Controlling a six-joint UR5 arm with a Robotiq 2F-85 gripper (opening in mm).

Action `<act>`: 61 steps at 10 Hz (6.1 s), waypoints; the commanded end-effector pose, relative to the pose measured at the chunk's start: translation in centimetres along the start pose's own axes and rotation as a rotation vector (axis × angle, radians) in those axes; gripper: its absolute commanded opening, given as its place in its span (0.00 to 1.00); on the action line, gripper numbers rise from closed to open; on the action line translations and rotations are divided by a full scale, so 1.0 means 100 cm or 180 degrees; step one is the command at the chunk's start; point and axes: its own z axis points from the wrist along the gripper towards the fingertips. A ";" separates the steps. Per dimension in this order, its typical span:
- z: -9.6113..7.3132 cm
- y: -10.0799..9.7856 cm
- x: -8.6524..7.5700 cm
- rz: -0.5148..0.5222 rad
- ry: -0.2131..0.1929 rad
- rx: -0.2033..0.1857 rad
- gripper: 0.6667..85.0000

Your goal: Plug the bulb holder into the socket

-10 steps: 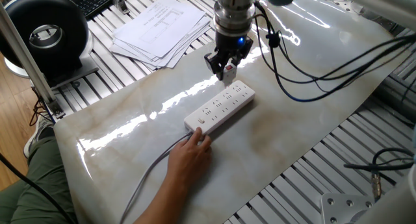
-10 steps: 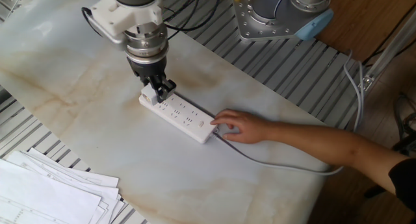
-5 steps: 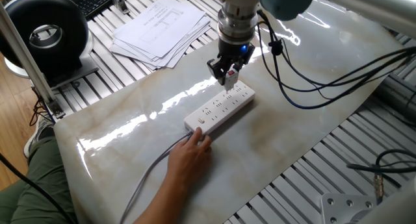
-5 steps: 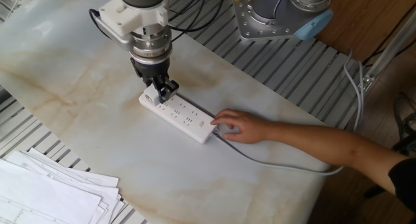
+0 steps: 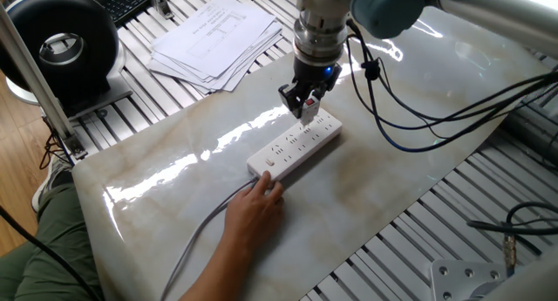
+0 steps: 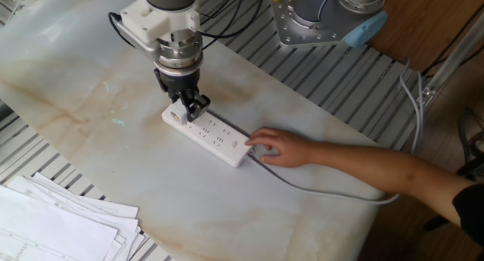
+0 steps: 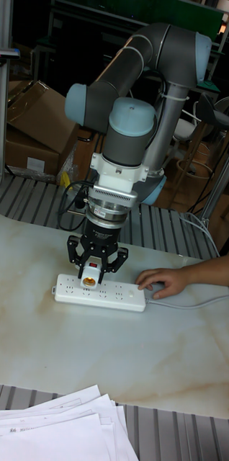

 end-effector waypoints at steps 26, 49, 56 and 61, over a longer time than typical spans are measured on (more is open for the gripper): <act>0.012 0.001 0.000 -0.0244 -0.0231 -0.0075 0.01; 0.020 0.005 -0.018 -0.0441 -0.0382 -0.0156 0.28; 0.016 0.009 -0.017 -0.0696 -0.0335 -0.0238 0.79; -0.031 -0.005 0.017 -0.0665 0.0040 -0.0182 0.69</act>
